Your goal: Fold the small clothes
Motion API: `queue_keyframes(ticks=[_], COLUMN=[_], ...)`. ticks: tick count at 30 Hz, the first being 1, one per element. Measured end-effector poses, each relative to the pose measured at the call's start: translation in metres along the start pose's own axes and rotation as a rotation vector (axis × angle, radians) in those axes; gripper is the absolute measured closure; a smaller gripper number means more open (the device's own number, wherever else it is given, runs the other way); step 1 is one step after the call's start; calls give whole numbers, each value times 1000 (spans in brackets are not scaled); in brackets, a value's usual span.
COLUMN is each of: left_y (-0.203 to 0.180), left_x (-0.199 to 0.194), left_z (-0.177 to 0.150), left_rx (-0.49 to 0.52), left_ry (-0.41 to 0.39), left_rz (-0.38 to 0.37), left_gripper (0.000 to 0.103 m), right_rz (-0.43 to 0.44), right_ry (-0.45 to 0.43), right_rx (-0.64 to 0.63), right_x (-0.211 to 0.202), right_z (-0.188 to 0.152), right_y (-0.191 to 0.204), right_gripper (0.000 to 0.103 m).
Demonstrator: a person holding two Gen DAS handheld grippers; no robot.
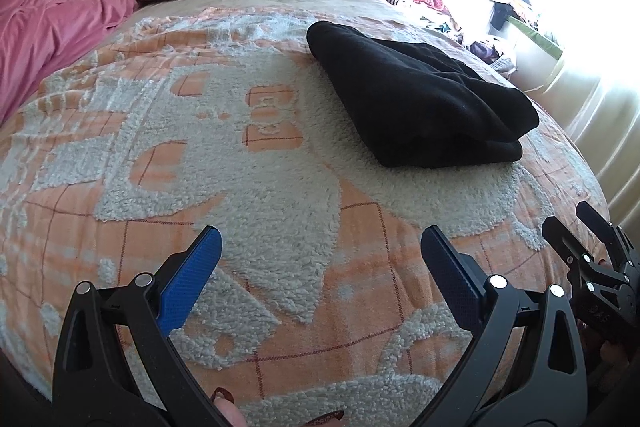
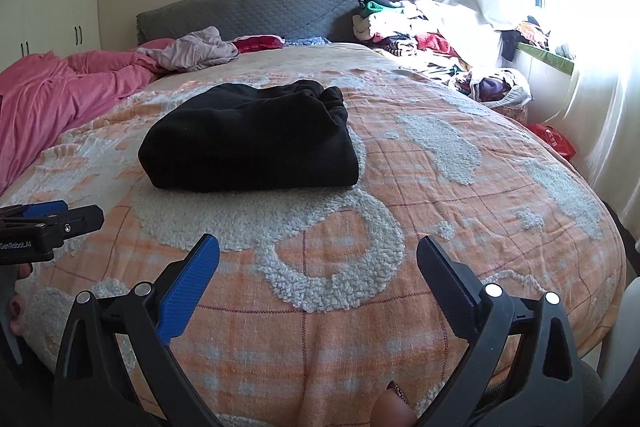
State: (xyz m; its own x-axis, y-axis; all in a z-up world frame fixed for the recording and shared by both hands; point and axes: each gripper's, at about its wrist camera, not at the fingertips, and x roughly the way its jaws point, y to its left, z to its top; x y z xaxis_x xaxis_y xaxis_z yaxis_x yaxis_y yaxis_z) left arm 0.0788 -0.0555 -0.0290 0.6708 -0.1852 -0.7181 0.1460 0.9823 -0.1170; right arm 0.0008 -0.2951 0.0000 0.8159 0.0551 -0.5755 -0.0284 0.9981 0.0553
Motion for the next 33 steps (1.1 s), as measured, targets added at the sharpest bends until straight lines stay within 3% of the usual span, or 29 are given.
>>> queue_keyframes(ticks=[33], left_y=[1], left_x=[2], left_z=[0], left_rx=[6], left_ry=[26], left_rz=[16], left_gripper=[9], right_rz=[-9], right_ry=[13], right_rx=[1], right_x=[3], right_z=[0], right_y=[-1], right_gripper=[5])
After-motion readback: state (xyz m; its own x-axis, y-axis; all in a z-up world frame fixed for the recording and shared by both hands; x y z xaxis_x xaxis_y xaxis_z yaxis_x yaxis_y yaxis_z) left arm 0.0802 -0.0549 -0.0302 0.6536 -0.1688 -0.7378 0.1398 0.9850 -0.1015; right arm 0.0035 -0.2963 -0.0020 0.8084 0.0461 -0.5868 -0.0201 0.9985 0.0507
